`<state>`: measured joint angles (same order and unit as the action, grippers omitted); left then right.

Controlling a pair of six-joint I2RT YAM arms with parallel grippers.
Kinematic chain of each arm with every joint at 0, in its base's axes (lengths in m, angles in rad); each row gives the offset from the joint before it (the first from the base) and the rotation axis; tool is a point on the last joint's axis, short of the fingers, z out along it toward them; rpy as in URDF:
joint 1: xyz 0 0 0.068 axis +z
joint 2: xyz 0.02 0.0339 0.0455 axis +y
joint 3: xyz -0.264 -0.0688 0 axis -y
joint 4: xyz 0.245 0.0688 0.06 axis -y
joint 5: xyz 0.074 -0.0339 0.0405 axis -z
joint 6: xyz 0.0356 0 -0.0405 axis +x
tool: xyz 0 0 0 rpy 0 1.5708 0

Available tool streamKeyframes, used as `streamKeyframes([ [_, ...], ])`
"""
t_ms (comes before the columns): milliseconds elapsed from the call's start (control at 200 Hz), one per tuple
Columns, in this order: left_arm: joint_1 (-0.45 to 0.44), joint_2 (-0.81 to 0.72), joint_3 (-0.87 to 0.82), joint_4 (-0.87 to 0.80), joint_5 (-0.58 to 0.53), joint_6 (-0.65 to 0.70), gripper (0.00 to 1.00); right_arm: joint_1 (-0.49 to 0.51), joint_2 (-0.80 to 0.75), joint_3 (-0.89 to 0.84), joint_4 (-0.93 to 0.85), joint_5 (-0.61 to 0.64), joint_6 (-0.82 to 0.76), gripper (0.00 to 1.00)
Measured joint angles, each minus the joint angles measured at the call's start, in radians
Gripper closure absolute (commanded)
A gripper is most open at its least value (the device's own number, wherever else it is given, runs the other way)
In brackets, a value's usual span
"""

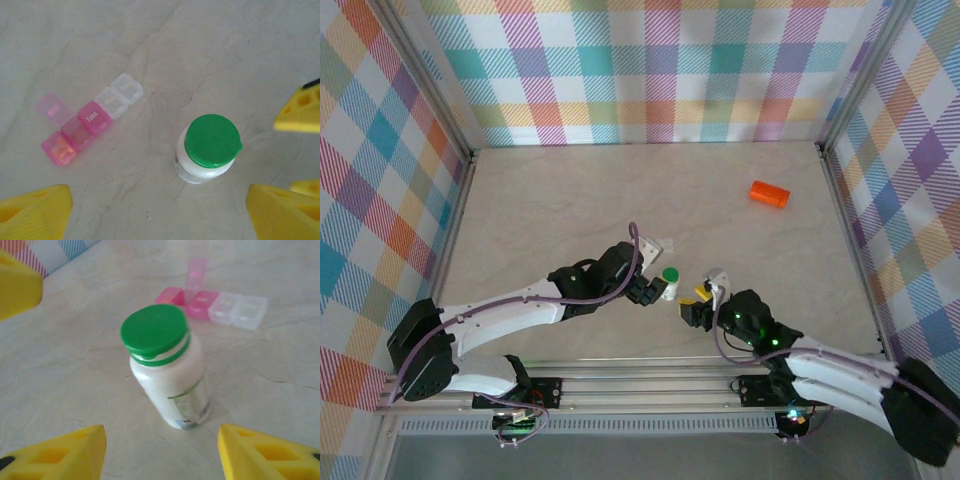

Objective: Sort the pills into containers

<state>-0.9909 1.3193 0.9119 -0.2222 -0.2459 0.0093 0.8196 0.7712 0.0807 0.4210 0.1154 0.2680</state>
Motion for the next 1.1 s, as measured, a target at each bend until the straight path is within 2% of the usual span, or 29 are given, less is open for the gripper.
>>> streamKeyframes([
  [220, 0.000, 0.077, 0.124, -0.043, 0.056, 0.064, 0.11, 0.000, -0.485, -0.019, -0.359, 0.262, 0.175, 0.33],
  [310, 0.000, 0.154, 0.166, -0.067, 0.080, 0.071, 0.11, -0.002, -0.602, -0.019, -0.471, 0.333, 0.221, 0.34],
  [385, 0.000, 0.216, 0.190, -0.089, 0.100, 0.078, 0.12, -0.001, -0.637, -0.021, -0.519, 0.358, 0.243, 0.34],
  [560, 0.000, 0.297, 0.214, -0.116, 0.107, 0.087, 0.16, -0.001, -0.573, -0.021, -0.513, 0.358, 0.248, 0.34],
  [885, 0.000, 0.350, 0.235, -0.116, 0.108, 0.087, 0.23, -0.001, -0.187, -0.016, -0.404, 0.254, 0.212, 0.33],
  [1105, 0.001, 0.318, 0.179, -0.063, 0.126, 0.058, 0.23, -0.001, -0.030, 0.079, -0.360, 0.144, 0.118, 0.28],
])
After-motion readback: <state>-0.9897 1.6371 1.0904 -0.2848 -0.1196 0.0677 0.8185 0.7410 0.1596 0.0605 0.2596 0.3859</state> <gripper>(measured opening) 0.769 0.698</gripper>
